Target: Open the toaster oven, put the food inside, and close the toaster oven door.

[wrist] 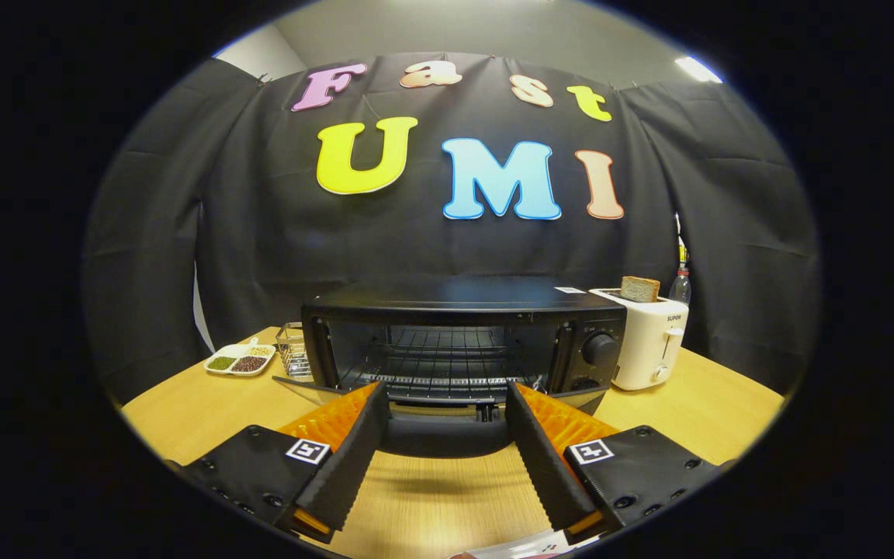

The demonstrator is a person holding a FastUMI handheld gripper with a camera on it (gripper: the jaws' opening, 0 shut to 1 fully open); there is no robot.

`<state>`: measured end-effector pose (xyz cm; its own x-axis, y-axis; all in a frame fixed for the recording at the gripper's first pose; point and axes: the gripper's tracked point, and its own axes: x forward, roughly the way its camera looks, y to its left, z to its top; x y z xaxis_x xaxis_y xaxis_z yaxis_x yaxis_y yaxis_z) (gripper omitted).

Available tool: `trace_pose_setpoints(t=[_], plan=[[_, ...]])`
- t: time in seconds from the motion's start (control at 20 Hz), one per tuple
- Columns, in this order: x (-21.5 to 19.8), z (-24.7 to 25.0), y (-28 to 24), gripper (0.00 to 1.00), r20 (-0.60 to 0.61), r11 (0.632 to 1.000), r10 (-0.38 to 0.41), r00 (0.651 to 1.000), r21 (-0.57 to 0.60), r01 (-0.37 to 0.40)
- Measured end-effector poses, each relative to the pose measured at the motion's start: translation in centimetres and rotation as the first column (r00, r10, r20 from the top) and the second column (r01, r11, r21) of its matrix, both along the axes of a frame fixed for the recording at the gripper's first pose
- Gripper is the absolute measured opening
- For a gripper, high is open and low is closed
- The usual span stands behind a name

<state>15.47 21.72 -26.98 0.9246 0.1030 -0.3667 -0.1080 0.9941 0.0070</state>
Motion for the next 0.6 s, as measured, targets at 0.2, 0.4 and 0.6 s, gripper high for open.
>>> trace_pose_setpoints(t=[0.2,0.4,0.6], plan=[[-1.7,-1.1,-0.1,0.96,-0.011,1.000,0.000,1.000,-0.025,0.000],[-3.8,-3.2,-0.3,0.96,-0.065,0.999,0.010,0.998,-0.052,-0.013],[-5.5,-5.5,-0.4,0.96,-0.167,0.998,0.029,0.986,-0.055,-0.039]])
